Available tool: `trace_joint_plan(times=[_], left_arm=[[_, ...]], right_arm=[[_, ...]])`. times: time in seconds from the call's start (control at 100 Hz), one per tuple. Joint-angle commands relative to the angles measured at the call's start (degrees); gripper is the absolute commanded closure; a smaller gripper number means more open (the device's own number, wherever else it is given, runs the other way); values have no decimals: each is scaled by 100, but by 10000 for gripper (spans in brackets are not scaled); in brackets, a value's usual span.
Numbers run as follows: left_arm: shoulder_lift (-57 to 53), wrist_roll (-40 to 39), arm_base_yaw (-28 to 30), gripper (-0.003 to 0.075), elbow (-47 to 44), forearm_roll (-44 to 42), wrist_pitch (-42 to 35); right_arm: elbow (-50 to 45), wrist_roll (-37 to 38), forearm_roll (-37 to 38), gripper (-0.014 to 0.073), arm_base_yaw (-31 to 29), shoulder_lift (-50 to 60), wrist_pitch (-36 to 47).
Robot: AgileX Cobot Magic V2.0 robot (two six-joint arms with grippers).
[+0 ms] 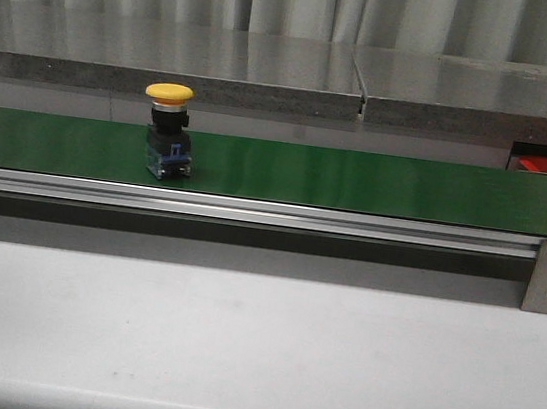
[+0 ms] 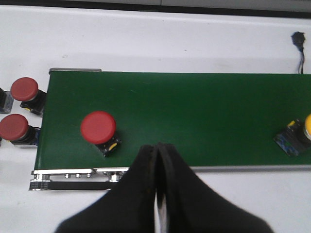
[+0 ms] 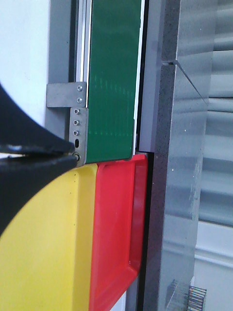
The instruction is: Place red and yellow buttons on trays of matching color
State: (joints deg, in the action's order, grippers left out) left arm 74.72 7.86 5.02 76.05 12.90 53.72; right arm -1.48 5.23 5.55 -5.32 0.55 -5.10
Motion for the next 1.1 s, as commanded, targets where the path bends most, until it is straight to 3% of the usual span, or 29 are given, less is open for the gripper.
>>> trace_joint_plan(times=[0.0,0.25,0.62,1.09], left_arm=[[-657,105,-160,741,-231,182,-305],[-2162,105,-519,741,-1504,194,-812],[-3785,105,-520,741,-2957,194,-1124],[-4778,-30,-880,741,-3781,390,-1500]], right_arm=[[121,-7,78,659,-28,116,426],[121,-7,78,659,-28,116,426],[121,-7,78,659,-28,116,426],[121,-7,78,659,-28,116,477]])
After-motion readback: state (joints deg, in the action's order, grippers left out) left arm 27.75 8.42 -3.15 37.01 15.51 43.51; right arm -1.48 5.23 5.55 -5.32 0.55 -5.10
